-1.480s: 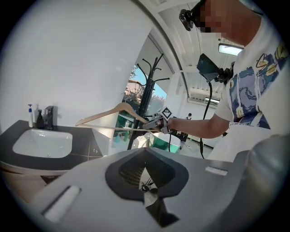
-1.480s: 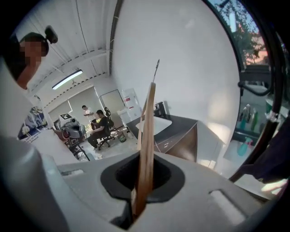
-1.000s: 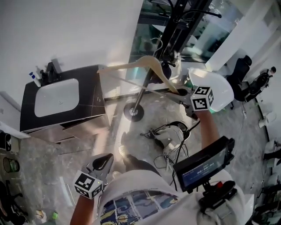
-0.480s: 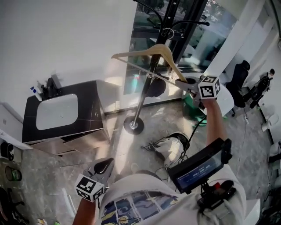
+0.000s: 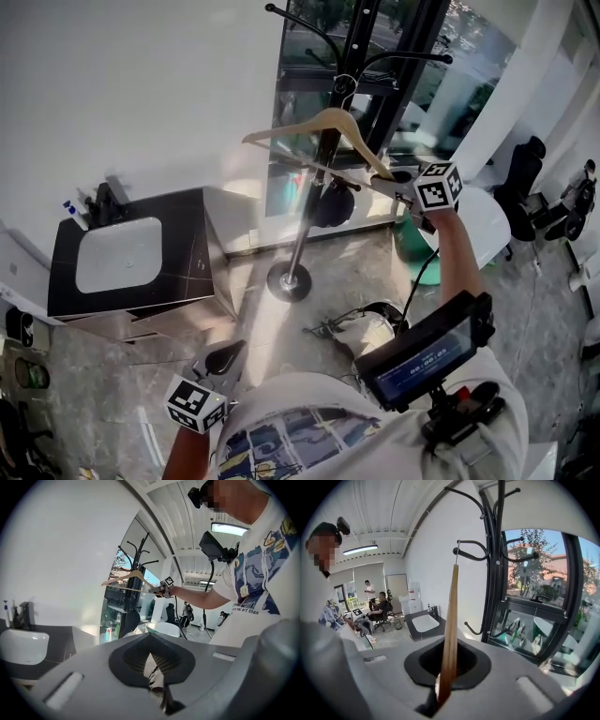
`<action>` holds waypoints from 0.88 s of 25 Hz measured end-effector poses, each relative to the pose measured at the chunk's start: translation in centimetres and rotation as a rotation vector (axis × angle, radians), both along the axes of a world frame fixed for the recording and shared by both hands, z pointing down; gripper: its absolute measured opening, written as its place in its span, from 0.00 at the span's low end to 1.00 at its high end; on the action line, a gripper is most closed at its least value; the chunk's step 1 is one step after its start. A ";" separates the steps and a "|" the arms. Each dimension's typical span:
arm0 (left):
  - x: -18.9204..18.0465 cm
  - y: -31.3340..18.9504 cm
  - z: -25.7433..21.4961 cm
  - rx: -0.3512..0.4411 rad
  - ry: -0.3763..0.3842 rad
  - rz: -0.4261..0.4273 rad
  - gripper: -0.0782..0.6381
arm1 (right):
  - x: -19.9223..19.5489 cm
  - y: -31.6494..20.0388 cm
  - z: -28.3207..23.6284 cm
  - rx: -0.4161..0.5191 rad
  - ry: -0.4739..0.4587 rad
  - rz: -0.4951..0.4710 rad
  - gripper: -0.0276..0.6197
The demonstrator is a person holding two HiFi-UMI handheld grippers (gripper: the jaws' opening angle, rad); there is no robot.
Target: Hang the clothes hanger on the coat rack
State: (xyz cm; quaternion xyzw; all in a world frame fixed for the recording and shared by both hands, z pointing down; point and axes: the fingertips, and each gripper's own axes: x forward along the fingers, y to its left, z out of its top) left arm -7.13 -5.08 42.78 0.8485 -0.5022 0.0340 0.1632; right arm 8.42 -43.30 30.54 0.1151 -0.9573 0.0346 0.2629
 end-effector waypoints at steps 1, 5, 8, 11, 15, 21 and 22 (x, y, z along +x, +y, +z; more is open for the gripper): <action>0.2 -0.6 0.0 -0.002 -0.001 -0.003 0.11 | -0.1 -0.7 0.4 -0.003 0.006 -0.007 0.05; 0.9 -3.1 0.1 -0.007 0.007 -0.028 0.11 | -0.4 -3.1 1.8 -0.013 0.025 -0.030 0.05; 1.6 -5.0 0.4 -0.011 0.003 -0.032 0.11 | -0.8 -4.8 2.9 -0.014 0.031 -0.052 0.05; 2.4 -6.4 0.8 -0.009 -0.003 -0.034 0.11 | -0.8 -6.0 3.8 -0.015 0.021 -0.060 0.05; 3.0 -7.8 1.1 -0.003 -0.017 -0.036 0.11 | -0.6 -7.0 4.5 0.003 0.010 -0.070 0.05; 4.2 -10.1 1.2 -0.017 -0.029 -0.023 0.11 | -0.4 -8.4 4.8 0.037 0.004 -0.097 0.05; 4.3 -10.5 1.1 -0.021 -0.032 -0.020 0.11 | -0.4 -8.6 4.9 0.043 0.002 -0.104 0.05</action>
